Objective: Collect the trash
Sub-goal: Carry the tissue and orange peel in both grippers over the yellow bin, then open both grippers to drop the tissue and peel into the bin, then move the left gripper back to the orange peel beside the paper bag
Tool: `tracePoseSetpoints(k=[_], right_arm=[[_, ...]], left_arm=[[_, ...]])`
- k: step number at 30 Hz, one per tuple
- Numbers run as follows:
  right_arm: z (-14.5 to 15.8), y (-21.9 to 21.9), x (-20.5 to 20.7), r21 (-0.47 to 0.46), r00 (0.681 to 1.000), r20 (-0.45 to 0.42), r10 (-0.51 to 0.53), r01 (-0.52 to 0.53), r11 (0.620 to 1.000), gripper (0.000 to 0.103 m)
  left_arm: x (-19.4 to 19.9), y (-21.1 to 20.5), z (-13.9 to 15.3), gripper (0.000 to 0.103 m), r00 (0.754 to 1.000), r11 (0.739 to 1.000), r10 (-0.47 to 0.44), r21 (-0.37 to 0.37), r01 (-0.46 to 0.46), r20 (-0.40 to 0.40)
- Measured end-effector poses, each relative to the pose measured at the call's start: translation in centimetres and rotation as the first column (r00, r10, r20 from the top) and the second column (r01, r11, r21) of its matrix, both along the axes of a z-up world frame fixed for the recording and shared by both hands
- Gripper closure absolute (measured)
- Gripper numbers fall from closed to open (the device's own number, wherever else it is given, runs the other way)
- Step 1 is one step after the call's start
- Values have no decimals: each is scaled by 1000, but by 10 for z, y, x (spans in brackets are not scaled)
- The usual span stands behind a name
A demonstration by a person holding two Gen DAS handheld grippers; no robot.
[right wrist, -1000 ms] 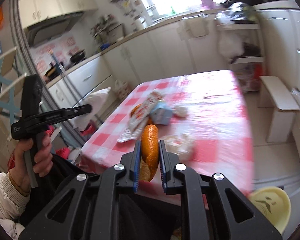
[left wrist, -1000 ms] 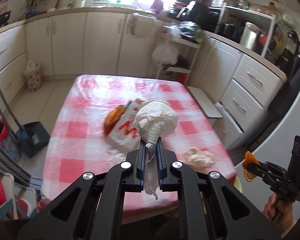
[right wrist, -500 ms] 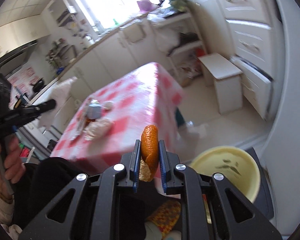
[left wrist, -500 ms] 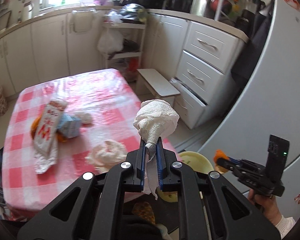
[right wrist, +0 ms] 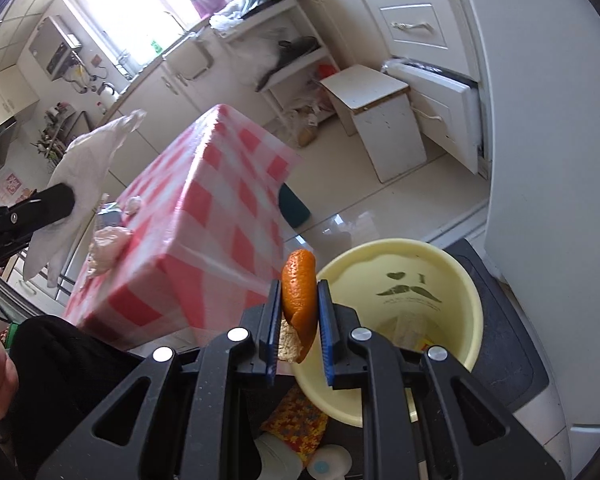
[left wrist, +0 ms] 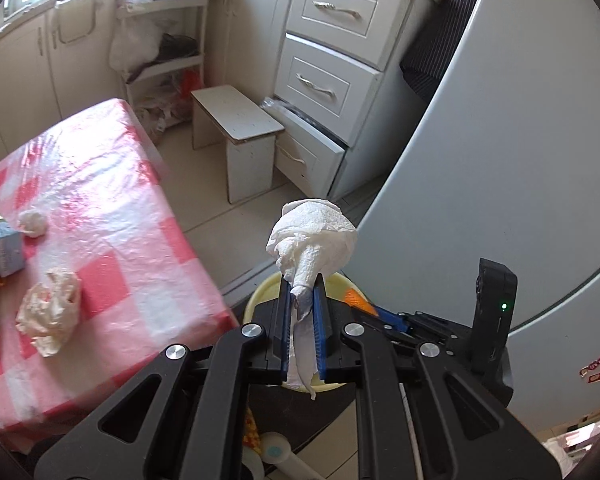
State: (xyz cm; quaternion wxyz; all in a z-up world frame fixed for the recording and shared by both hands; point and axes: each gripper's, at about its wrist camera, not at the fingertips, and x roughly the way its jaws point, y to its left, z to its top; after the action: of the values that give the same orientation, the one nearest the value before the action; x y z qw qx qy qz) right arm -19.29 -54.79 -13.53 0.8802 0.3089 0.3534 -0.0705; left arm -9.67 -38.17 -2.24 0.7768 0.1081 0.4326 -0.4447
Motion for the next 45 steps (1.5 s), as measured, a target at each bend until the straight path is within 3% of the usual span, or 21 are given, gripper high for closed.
tracePoseSetpoints(k=[7,9,11,21,25,28,39,43,45], right_arm=[[-17,-12,-1,8,999,-37,-28,29,1000,84],[-22,-15,-1,8,997,-55,-45,45,999,80],[-23,-17,-4,12,996,-57,-69,70,997,66],[-20,-29,-24,19,986,-36,-164,165,986,57],[-13,-32,-31,18,981,-24,-193,194,981,56],[-7,-33,-34,15,978,-13,-208,209,978,54],[11,-16,-23,-2,985,13,-174,174,985,52],[25,-3,-17,-25,989,32,-146,147,989,49],[33,2,-12,-37,990,45,-134,136,990,49]], left_arm=[[8,-24,-15,93,999,1000,11,15,-10,-34],[8,-28,-18,93,999,1000,12,23,-11,-29],[9,-30,-20,93,1000,1000,10,29,-10,-23],[7,-47,-26,92,1000,998,-14,60,15,-19],[1,-56,-36,63,1000,993,-31,113,31,-3],[2,-54,-35,56,1000,993,-20,116,19,10],[16,-24,-24,50,998,995,60,74,-62,30],[38,7,3,46,992,992,124,-11,-124,1],[62,41,28,42,980,979,197,-61,-196,8]])
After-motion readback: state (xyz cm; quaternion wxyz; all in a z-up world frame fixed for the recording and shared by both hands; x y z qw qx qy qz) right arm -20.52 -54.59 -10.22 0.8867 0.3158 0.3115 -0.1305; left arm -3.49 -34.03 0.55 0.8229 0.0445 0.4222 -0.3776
